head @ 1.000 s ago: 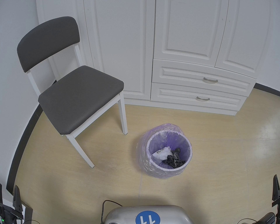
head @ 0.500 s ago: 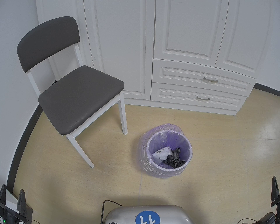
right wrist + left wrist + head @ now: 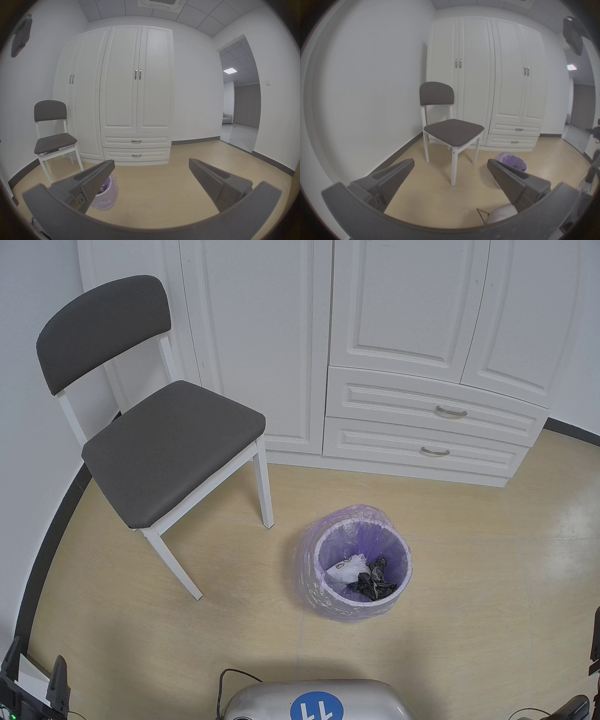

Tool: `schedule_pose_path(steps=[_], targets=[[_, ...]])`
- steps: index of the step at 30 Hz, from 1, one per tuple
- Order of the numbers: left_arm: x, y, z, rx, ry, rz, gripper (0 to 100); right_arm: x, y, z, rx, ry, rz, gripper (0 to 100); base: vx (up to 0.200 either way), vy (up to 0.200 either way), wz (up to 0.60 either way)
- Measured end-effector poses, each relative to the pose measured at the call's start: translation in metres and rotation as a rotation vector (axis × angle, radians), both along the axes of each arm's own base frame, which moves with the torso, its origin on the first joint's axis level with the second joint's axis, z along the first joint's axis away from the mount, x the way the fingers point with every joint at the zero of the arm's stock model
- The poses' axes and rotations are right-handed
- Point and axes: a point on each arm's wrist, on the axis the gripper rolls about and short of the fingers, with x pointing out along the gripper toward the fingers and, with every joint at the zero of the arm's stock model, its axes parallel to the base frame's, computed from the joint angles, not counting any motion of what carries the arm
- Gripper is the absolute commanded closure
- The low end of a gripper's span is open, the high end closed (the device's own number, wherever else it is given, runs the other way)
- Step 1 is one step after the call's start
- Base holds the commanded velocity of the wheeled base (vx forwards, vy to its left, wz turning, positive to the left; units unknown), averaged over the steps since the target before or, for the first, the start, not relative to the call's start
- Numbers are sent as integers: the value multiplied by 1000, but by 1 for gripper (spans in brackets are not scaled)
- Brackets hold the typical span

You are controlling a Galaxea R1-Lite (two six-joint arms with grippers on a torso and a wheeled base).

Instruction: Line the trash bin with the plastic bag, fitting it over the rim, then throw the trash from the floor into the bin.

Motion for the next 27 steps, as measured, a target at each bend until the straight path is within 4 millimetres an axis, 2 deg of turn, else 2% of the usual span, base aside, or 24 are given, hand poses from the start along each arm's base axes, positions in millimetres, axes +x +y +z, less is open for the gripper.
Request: schedule_pose_path(steps=[7, 11, 18, 21, 27], targets=[[0, -1, -3, 61, 30, -41, 0, -1, -1, 4, -3, -38, -30, 0, 0, 0, 0], [0, -1, -3, 59, 30, -42, 0, -5, 0, 16, -86, -133, -18, 0, 0, 0, 0], [0, -1, -3, 57, 30, -41, 0, -6, 6, 21, -256, -185, 198, 0, 0, 0, 0], [0, -1, -3, 55, 30, -41, 0, -4, 7, 17, -279, -143, 256, 0, 0, 0, 0], [0, -1, -3, 54, 30, -42, 0, 2, 8, -4, -233, 60, 327, 0, 0, 0, 0]])
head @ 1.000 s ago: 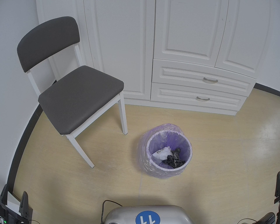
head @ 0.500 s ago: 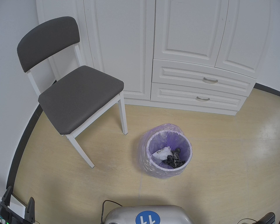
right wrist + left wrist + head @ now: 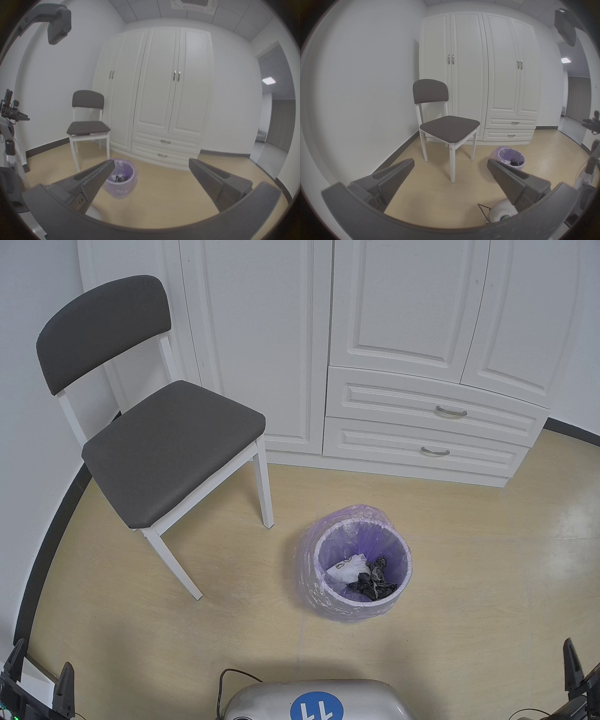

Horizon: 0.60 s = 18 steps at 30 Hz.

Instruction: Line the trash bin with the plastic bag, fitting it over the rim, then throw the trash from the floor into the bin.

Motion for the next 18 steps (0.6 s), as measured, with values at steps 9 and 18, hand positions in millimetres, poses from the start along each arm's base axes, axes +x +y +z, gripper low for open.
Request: schedule_pose_path(steps=[9, 18], targets=[[0, 0, 0, -1, 1, -2, 0, 2, -1, -14, 75, 141, -23, 0, 0, 0, 0], [0, 0, 0, 1, 2, -2, 0, 2, -1, -14, 82, 141, -36, 0, 0, 0, 0]])
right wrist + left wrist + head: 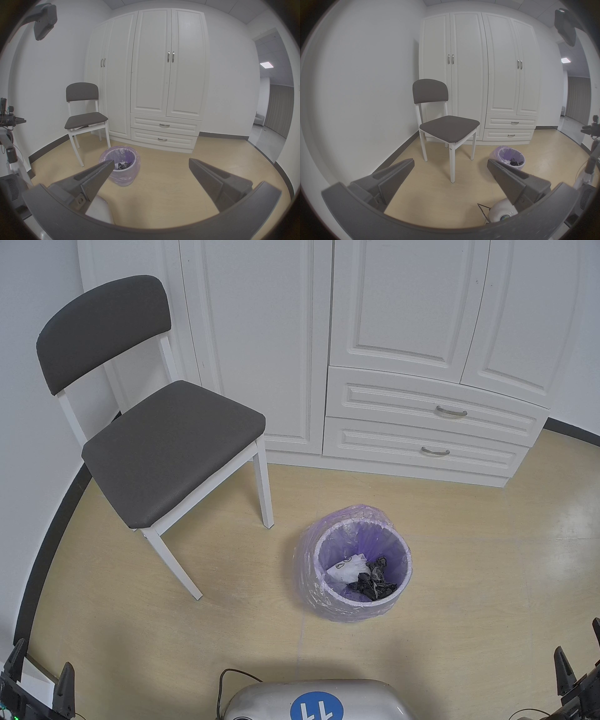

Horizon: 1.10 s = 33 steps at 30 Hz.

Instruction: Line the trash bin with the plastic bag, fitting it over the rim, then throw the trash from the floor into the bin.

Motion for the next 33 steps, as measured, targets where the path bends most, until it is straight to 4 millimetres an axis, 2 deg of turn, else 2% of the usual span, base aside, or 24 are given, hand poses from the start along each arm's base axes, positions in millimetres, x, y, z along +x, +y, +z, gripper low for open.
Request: schedule_pose_path(steps=[24, 33], targets=[[0, 0, 0, 5, 0, -1, 0, 0, 1, 0, -41, 2, 60, 0, 0, 0, 0], [0, 0, 0, 6, 0, -2, 0, 0, 2, -3, 73, 31, 81, 0, 0, 0, 0]])
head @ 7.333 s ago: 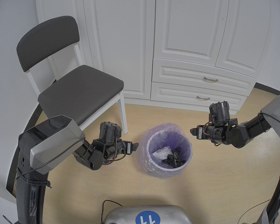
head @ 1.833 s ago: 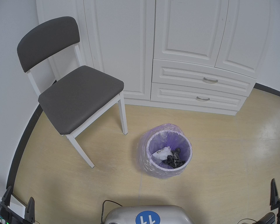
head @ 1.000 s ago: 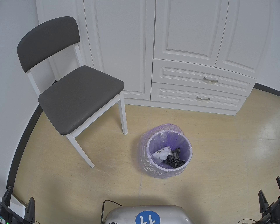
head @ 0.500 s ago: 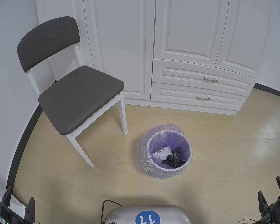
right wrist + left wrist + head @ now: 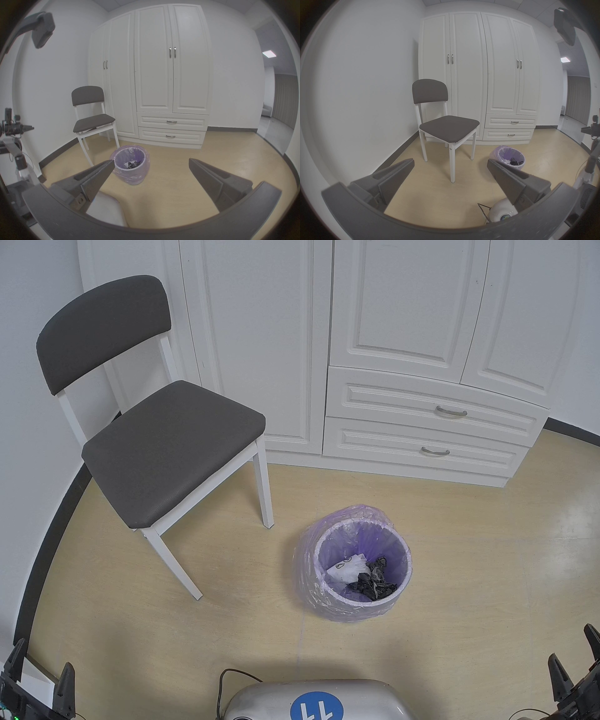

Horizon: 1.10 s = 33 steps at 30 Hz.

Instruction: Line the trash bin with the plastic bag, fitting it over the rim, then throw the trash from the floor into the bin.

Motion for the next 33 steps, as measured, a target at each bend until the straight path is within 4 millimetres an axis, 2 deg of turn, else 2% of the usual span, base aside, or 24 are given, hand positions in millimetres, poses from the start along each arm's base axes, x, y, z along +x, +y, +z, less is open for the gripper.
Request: schedule_pose_path(steps=[13, 17, 23, 33], targets=[[0, 0, 0, -2, 0, 1, 0, 0, -5, 0, 147, -5, -227, 0, 0, 0, 0], [0, 0, 0, 0, 0, 1, 0, 0, -5, 0, 91, -1, -207, 0, 0, 0, 0], [0, 0, 0, 3, 0, 1, 0, 0, -1, -4, -14, 36, -66, 0, 0, 0, 0], [0, 0, 0, -7, 0, -2, 0, 0, -2, -5, 12, 47, -73, 0, 0, 0, 0]])
